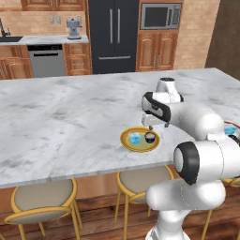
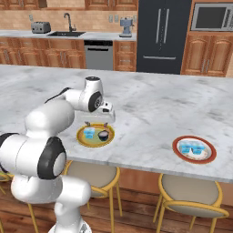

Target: Place two yogurt containers on each plate.

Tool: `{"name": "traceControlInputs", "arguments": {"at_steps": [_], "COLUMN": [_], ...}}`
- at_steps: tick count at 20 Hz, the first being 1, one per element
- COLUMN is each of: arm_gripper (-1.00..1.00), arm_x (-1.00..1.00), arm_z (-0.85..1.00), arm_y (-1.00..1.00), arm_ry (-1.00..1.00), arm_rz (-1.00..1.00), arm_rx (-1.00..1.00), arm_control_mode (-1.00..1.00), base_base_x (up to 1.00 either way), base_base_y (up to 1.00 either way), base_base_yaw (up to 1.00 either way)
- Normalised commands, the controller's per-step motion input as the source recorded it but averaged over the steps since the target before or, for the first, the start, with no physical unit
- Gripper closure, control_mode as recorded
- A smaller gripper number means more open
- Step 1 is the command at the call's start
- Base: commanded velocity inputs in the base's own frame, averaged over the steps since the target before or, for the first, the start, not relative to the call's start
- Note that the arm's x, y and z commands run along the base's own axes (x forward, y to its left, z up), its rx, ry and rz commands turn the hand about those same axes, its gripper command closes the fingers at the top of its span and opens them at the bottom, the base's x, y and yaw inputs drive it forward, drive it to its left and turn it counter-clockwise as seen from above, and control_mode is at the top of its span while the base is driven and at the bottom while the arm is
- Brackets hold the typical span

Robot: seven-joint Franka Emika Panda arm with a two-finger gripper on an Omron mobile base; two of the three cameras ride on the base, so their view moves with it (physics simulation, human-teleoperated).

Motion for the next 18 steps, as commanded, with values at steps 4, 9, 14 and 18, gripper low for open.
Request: {"name": "traceControlInputs", "arguments": {"at_steps": [4,9,14,18], "arm_gripper": [-1.0,-1.0,-1.0,-1.0], "arm_x": [-0.64,-0.81,-0.99,-0.81], "arm_z": [0.65,0.55,0.22,0.16], "arm_y": [0.41,0.08,0.0,0.0], "arm_ry": [-0.09,-0.1,-0.11,-0.11], "arm_rz": [-0.09,-0.08,-0.07,-0.01], "arm_rx": [0.0,0.0,0.01,0.01], "arm_control_mode": [-1.0,-1.0,-1.0,-1.0], "base_base_x": [0.0,0.0,0.0,0.0], "base_base_y": [0.0,0.0,0.0,0.0], "base_base_yaw": [0.0,0.0,0.0,0.0]}}
